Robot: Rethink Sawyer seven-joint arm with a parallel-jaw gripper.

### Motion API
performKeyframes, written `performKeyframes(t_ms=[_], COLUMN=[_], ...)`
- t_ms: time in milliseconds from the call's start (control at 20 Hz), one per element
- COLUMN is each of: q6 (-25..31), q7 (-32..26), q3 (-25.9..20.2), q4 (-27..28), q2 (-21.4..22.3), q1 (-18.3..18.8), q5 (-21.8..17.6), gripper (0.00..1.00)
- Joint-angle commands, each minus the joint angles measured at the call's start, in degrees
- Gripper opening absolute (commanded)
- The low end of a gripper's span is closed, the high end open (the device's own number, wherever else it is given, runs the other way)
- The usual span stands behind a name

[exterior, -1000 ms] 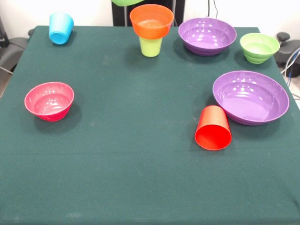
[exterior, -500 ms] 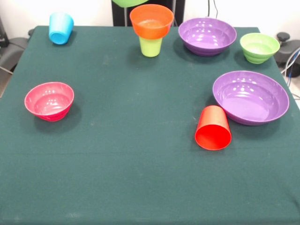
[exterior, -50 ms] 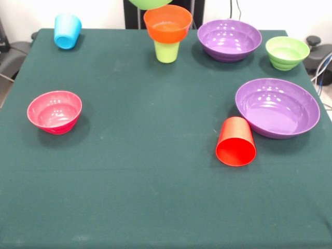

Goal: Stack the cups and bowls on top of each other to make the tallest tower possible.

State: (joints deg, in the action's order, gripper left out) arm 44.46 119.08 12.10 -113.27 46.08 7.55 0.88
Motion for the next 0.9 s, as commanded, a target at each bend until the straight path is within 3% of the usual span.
performKeyframes(t_ms=[50,650,900], q6=[-1.06,-3.92,-5.14], q7=[13.63,14.84,14.31], q3=[0.30,0.41,-0.16], q4=[0.41,-0.01,0.90], q2=[-5.41,-6.62,-7.98], q1=[-2.91,-4.94,-3.88], q5=[0.42,2.86,3.85], gripper=[0.00,0.00,0.00])
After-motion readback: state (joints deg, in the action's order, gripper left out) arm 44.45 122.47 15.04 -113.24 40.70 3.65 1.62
